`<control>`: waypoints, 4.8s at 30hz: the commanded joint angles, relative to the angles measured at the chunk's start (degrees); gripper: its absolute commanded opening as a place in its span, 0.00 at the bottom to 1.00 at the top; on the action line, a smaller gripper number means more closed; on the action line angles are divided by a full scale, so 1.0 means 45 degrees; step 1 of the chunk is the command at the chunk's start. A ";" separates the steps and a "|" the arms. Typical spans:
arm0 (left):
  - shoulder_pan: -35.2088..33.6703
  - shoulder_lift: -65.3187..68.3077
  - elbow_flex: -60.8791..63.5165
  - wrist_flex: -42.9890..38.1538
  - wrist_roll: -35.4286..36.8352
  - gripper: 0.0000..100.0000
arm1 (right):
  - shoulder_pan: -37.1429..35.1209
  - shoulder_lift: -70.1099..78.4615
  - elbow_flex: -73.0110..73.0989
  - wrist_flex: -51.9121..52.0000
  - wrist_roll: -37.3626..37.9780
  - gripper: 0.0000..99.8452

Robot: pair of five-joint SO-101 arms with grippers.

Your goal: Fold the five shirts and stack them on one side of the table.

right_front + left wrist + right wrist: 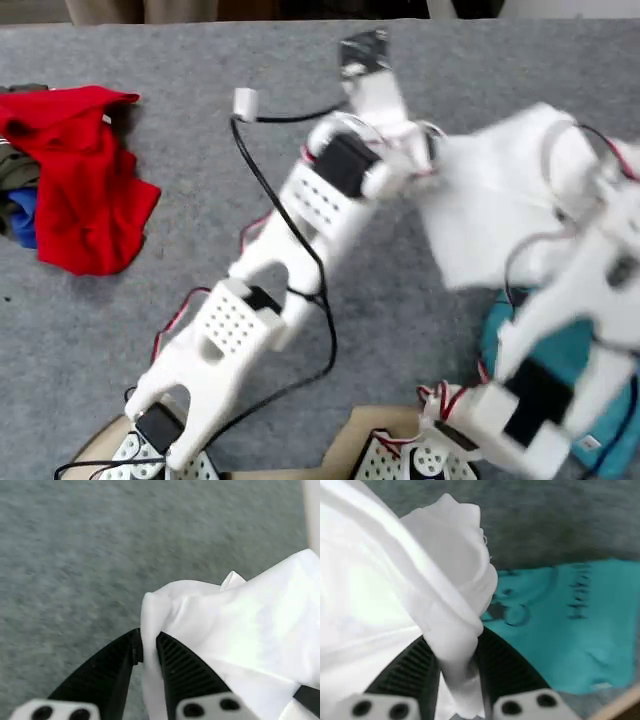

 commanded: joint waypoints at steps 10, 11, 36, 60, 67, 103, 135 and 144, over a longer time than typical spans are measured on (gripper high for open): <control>0.4083 -0.0674 0.0117 -0.0567 0.0059 0.02 | 0.8781 -0.3507 0.4991 -0.1368 0.4435 0.01; 0.4259 -0.0576 0.0254 -0.0781 0.0078 0.02 | 0.9114 -0.3507 0.5343 -0.1661 0.4689 0.01; 0.3966 -0.0029 -0.0195 -0.0371 0.0508 0.22 | 0.9954 -0.3839 0.7375 -0.2305 0.6896 0.48; -1.1702 -0.1534 0.0762 0.1485 -0.3810 0.02 | 0.2530 -0.8039 0.9172 0.0234 0.6799 0.02; -1.3968 -0.2803 0.6076 0.1485 -0.5783 0.03 | -0.0440 -0.8371 0.9836 0.0215 0.4728 0.02; -1.2405 -1.2376 1.3187 0.1465 -0.5431 0.02 | -0.3937 -0.7746 0.9875 -0.1016 0.3321 0.02; -1.5336 -1.3275 2.7663 -1.2816 -0.8850 0.03 | -0.7277 -0.7805 1.2317 -0.3712 0.3204 0.02; -1.4085 -1.6322 2.5846 -0.7971 -0.8850 0.02 | -0.7375 -0.7805 1.2376 -0.4708 0.3204 0.02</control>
